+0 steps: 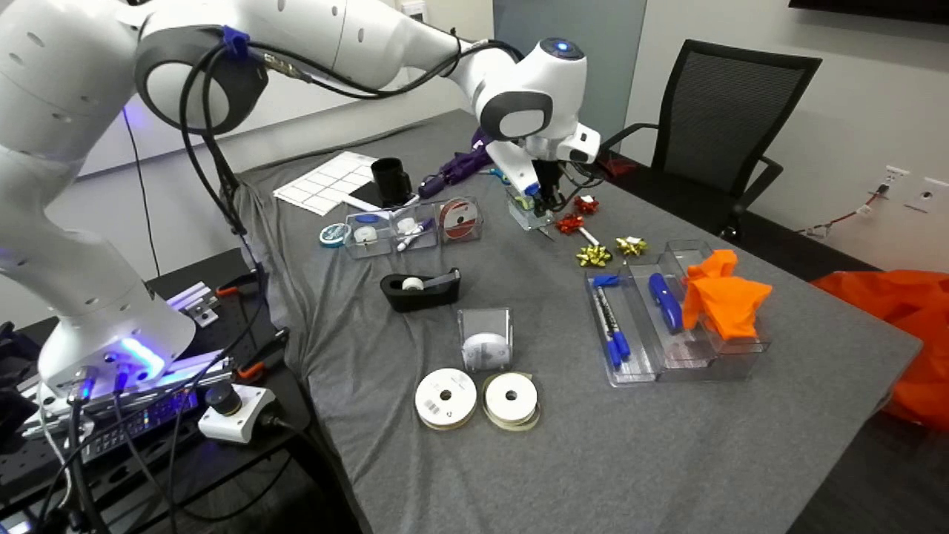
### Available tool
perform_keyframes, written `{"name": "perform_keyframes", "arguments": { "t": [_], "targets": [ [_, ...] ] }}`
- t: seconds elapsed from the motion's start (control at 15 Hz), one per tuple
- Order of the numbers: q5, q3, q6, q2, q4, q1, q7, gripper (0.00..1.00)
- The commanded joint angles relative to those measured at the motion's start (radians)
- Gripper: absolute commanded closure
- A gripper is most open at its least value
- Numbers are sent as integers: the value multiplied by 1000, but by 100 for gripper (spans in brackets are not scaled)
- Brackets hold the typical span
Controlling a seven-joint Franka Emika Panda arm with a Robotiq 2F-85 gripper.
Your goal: Put the furthest tray upright
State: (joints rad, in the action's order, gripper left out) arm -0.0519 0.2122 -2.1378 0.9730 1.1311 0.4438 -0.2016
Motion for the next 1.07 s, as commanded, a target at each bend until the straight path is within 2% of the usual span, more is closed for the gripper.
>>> {"name": "perform_keyframes", "arguments": {
  "t": [0.0,0.07,0.33,0.53,0.6,0.73,1.0],
  "targets": [
    [-25,23,72,-119,160,61,-53,99],
    [-71,-63,80,-131,178,18,-81,99],
    [-42,-168,38,-124,250,-13,-100,99],
    [-36,-209,10,-119,298,-23,-121,99],
    [-45,-212,-6,-122,316,-20,-130,71],
    [-55,-208,-42,-134,340,-13,-162,66],
    [-55,-204,-104,-142,383,-10,-192,37]
  ]
}}
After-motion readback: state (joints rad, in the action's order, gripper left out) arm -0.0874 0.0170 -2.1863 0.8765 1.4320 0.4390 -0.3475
